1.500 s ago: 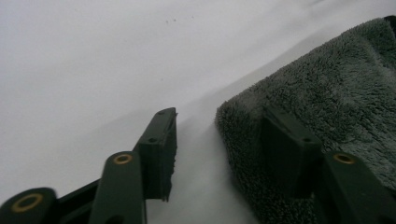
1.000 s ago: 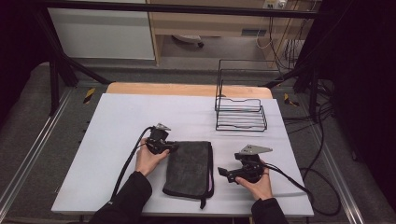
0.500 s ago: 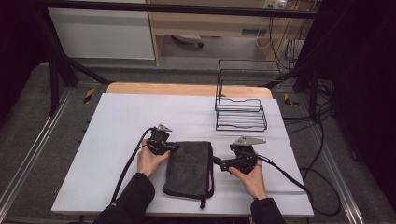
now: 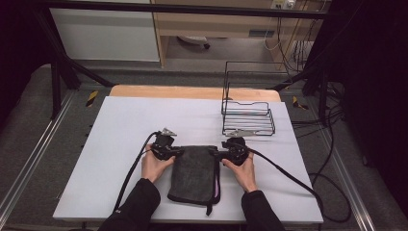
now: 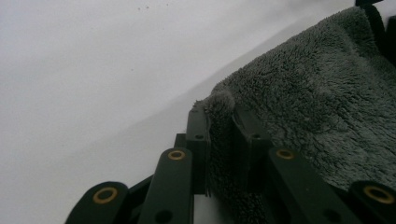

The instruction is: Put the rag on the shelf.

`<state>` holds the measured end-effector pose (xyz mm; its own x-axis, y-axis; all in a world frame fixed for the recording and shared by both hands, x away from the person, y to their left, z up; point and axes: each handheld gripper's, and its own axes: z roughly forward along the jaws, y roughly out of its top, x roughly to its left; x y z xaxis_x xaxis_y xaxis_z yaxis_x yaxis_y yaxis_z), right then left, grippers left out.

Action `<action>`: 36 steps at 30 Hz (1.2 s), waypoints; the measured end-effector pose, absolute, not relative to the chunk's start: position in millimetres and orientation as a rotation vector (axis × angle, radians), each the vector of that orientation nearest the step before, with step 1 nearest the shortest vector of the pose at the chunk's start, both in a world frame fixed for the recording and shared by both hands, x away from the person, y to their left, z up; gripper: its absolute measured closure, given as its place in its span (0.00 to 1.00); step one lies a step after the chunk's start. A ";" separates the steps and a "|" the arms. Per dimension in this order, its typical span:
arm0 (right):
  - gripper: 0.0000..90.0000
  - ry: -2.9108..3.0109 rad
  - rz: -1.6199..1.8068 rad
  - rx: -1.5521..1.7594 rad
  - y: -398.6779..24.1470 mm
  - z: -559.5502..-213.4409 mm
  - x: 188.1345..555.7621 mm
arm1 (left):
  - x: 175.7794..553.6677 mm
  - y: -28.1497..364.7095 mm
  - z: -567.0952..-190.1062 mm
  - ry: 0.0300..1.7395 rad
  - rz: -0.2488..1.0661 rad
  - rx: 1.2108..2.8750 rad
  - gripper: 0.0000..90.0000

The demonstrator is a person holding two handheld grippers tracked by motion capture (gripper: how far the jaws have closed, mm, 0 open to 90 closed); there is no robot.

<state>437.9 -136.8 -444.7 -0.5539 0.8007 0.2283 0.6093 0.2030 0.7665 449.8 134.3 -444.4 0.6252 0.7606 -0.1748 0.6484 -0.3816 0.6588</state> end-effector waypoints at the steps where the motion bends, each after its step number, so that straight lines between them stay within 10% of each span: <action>1: 0.41 2.256 1.273 1.349 -136.8 -444.7 437.9 | 449.7 134.3 -444.4 1.097 0.203 2.136 0.86; 36: 0.89 2.369 1.263 1.489 -136.3 -448.9 438.6 | 451.3 139.6 -443.0 1.094 0.158 2.108 0.89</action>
<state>438.6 -136.3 -448.9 -0.5276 0.7771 0.3433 0.7179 0.1918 0.6692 451.3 139.6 -443.0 0.6282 0.7475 -0.2160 0.6559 -0.3594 0.6638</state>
